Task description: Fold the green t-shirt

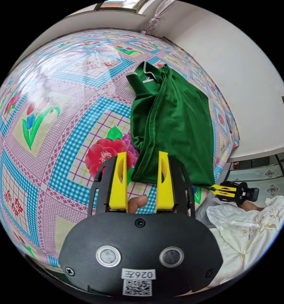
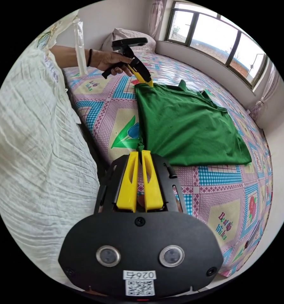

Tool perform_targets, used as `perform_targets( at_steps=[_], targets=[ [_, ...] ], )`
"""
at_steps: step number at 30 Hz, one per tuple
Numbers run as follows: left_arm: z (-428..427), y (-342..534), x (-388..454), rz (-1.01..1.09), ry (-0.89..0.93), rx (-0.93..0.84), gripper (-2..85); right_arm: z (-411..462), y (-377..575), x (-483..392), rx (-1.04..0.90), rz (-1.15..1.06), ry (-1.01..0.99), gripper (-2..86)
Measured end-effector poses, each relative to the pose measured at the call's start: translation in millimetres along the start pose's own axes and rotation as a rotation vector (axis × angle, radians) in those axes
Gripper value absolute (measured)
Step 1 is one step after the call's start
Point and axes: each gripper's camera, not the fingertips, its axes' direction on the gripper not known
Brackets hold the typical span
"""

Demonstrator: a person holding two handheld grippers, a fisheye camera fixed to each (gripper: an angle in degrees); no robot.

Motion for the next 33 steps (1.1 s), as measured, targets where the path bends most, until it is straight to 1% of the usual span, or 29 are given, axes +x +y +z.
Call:
perform_targets(
  at_steps=[3, 6, 7, 8, 12, 15, 17, 18, 20, 21, 23, 24, 26, 27, 28, 29, 30, 32, 33],
  targets=[
    [-6, -18, -25, -0.032, 0.068, 0.016, 13.5, -1, -4, 15, -0.012, -0.004, 0.009, 6.7],
    [-6, -36, -51, -0.056, 0.109, -0.038, 8.0, -2, -6, 37, -0.027, 0.020, 0.000, 6.3],
    [-3, -42, -62, -0.059, 0.152, -0.081, 4.4, -4, -7, 46, -0.031, 0.035, -0.006, 6.0],
    [-3, -45, -73, -0.072, 0.206, -0.076, 3.2, -6, -8, 57, -0.036, 0.050, -0.015, 5.7],
    [-13, -43, -106, -0.107, 0.315, -0.069, 1.4, -21, -8, 89, -0.042, 0.104, -0.049, 4.5],
    [-26, -28, -123, -0.119, 0.417, -0.074, 0.8, -46, -1, 118, -0.059, 0.142, -0.145, 3.0],
    [-41, -13, -132, -0.119, 0.504, -0.083, 0.5, -76, 9, 147, -0.046, 0.200, -0.262, 1.4],
    [-45, -9, -135, -0.121, 0.532, -0.083, 0.5, -83, 11, 154, -0.041, 0.214, -0.289, 1.0],
    [-60, 0, -148, -0.155, 0.692, -0.047, 0.4, -112, 19, 187, -0.012, 0.278, -0.345, -1.0],
    [-64, 0, -151, -0.167, 0.738, -0.029, 0.3, -120, 20, 197, 0.001, 0.295, -0.346, -1.2],
    [-79, -9, -167, -0.213, 0.899, 0.071, 0.3, -156, 23, 244, 0.106, 0.371, -0.314, -1.4],
    [-82, -15, -170, -0.218, 0.934, 0.097, 0.2, -165, 23, 258, 0.141, 0.390, -0.301, -1.4],
    [-93, -49, -180, -0.216, 1.036, 0.182, 0.2, -194, 23, 317, 0.284, 0.447, -0.237, -1.1],
    [-94, -60, -181, -0.211, 1.055, 0.193, 0.1, -200, 22, 333, 0.318, 0.454, -0.218, -1.0],
    [-94, -86, -183, -0.196, 1.085, 0.204, 0.1, -205, 19, 368, 0.370, 0.472, -0.188, -1.2],
    [-93, -113, -184, -0.190, 1.101, 0.205, 0.1, -205, 13, 405, 0.391, 0.480, -0.166, -1.4],
    [-91, -127, -185, -0.190, 1.109, 0.205, 0.1, -203, 8, 423, 0.397, 0.484, -0.147, -1.4],
    [-80, -183, -192, -0.214, 1.128, 0.198, 0.1, -180, -12, 499, 0.376, 0.500, -0.083, -1.5],
    [-76, -196, -194, -0.228, 1.130, 0.199, 0.1, -172, -16, 520, 0.373, 0.510, -0.082, -1.5]
  ],
)
